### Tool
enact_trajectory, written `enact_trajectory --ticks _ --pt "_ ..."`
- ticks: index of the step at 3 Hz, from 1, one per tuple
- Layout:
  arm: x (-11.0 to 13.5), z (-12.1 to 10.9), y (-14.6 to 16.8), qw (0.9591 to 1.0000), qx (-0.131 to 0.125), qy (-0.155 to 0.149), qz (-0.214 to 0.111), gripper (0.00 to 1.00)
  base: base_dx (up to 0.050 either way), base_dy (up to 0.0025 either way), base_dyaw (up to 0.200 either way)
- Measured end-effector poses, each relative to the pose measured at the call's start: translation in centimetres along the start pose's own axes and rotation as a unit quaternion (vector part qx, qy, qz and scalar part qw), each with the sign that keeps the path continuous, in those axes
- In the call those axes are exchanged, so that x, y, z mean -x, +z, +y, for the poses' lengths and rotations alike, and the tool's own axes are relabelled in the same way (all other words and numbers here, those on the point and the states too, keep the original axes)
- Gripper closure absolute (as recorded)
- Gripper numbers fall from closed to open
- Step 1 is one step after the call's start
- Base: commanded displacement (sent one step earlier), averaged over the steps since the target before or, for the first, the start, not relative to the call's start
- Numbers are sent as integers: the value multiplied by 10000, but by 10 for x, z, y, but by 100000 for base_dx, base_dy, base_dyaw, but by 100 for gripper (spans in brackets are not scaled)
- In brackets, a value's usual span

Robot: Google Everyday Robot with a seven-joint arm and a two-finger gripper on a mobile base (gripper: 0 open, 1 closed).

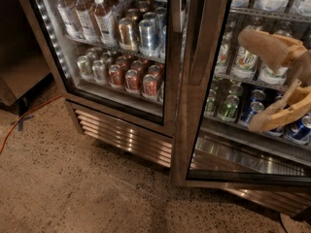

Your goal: Open right fridge door

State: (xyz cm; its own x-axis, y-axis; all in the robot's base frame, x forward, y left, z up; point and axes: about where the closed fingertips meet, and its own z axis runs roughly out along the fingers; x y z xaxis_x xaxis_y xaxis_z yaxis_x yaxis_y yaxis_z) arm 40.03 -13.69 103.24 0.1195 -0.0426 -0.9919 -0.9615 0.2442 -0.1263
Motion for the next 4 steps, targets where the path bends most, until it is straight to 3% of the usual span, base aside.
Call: enact_trajectory --ticks 1,3,4 --pt "0 0 0 10000 2 -1 0 0 0 0 0" --pt "-44 8 3 9994 46 346 -17 0 0 0 0" --pt "-44 8 3 9994 47 345 -18 0 0 0 0"
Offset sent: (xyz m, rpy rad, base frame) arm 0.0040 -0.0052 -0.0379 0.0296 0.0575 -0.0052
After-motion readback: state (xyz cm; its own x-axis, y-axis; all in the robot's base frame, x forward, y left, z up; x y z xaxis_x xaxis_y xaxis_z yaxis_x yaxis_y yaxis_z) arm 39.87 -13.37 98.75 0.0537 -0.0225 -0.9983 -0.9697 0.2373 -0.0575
